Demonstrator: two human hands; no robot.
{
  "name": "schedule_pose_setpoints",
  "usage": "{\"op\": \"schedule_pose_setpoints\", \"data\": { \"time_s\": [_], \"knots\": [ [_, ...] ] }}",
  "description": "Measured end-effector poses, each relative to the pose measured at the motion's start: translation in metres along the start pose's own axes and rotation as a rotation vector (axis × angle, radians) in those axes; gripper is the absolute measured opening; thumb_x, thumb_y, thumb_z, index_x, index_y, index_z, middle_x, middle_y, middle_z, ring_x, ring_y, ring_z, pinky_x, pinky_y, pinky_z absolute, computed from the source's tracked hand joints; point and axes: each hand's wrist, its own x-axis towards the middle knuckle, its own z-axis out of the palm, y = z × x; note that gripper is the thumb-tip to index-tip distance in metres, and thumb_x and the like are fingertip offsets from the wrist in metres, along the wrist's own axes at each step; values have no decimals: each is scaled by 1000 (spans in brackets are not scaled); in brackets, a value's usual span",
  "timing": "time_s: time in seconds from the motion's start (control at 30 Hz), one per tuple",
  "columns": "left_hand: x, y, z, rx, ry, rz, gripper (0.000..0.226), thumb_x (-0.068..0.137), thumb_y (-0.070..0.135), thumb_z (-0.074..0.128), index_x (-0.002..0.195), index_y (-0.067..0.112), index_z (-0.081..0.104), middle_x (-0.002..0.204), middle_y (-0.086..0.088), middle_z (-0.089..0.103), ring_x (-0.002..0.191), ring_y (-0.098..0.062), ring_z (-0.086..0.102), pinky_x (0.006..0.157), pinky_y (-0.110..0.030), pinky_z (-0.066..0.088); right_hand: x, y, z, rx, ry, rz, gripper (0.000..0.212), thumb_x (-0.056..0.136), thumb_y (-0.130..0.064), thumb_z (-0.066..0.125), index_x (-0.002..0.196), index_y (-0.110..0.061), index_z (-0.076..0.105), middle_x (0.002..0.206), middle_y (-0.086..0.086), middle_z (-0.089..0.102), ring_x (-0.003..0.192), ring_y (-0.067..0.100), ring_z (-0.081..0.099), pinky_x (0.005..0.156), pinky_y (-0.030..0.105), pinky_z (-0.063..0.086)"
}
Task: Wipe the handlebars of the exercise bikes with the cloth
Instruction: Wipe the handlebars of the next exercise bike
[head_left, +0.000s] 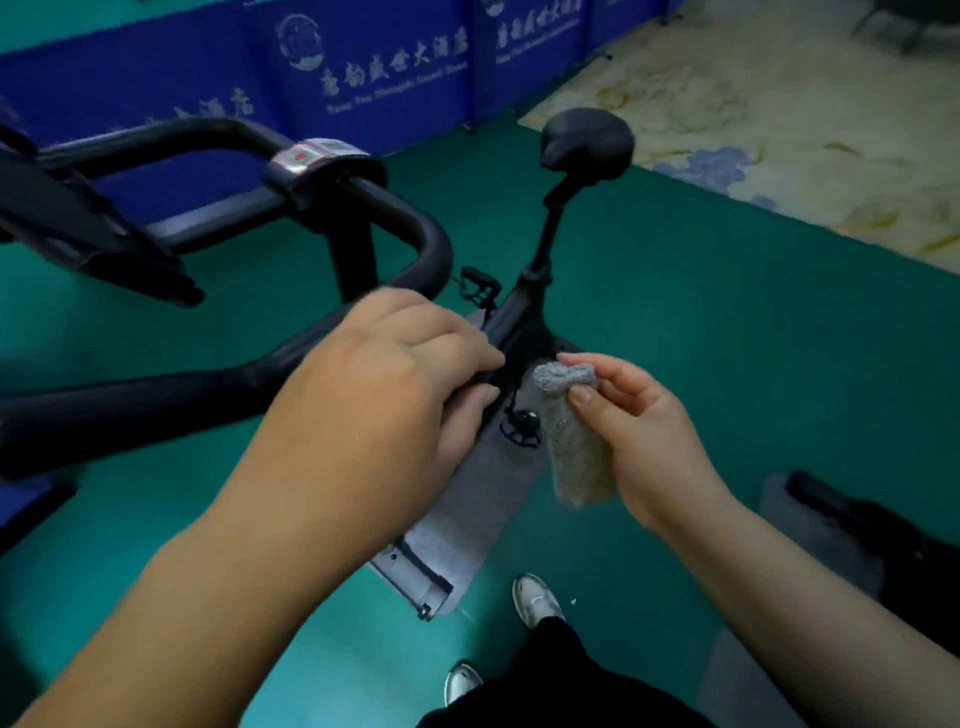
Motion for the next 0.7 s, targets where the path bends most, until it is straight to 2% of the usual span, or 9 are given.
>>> {"op": "schedule_pose_setpoints", "data": {
  "time_s": [0.13, 0.23, 0.33, 0.43, 0.6, 0.7],
  "knots": [
    [12, 7, 55, -45, -146, 49, 19, 81, 26, 65, 98, 19, 72, 95, 5, 69, 92, -24, 59, 82, -41, 50, -22, 3, -45, -21, 186, -21, 35, 88, -6, 62, 109, -33, 68, 103, -6, 73, 92, 6, 67, 76, 21, 52],
    [23, 18, 98, -24, -267, 44, 22, 80, 23, 71, 102, 21, 71, 96, 4, 69, 92, -27, 59, 81, -41, 51, -35, 9, -85, -35, 342, 1, 41, 83, -9, 70, 116, -32, 63, 107, -5, 72, 96, 8, 68, 79, 23, 52],
    [39, 37, 136, 3, -359, 91, 30, 80, 26, 69, 109, 20, 68, 101, 1, 69, 95, -28, 59, 80, -40, 51, -43, 14, -126, -50, 471, 33, 35, 81, -11, 72, 112, -27, 66, 105, -6, 73, 95, 9, 68, 82, 27, 51],
    [63, 64, 167, 12, -401, 164, 35, 82, 29, 67, 116, 19, 66, 109, 0, 68, 100, -28, 59, 86, -40, 50, -48, 16, -167, -34, 526, 79, 21, 84, -11, 70, 102, -22, 72, 98, -4, 75, 90, 12, 68, 82, 32, 51],
    [109, 121, 209, 10, -485, 305, 48, 92, 37, 54, 137, 22, 48, 135, 1, 54, 120, -24, 48, 100, -38, 40, -60, 9, -231, -51, 650, 51, 15, 86, -11, 67, 98, -18, 71, 91, -3, 74, 81, 10, 66, 76, 30, 51],
    [130, 158, 231, 29, -517, 415, 50, 93, 41, 49, 141, 25, 42, 140, 3, 49, 124, -22, 44, 103, -37, 37, -72, 4, -268, -44, 721, 33, 12, 86, -14, 66, 95, -20, 71, 90, -3, 74, 82, 12, 67, 79, 31, 52]
  ]
}}
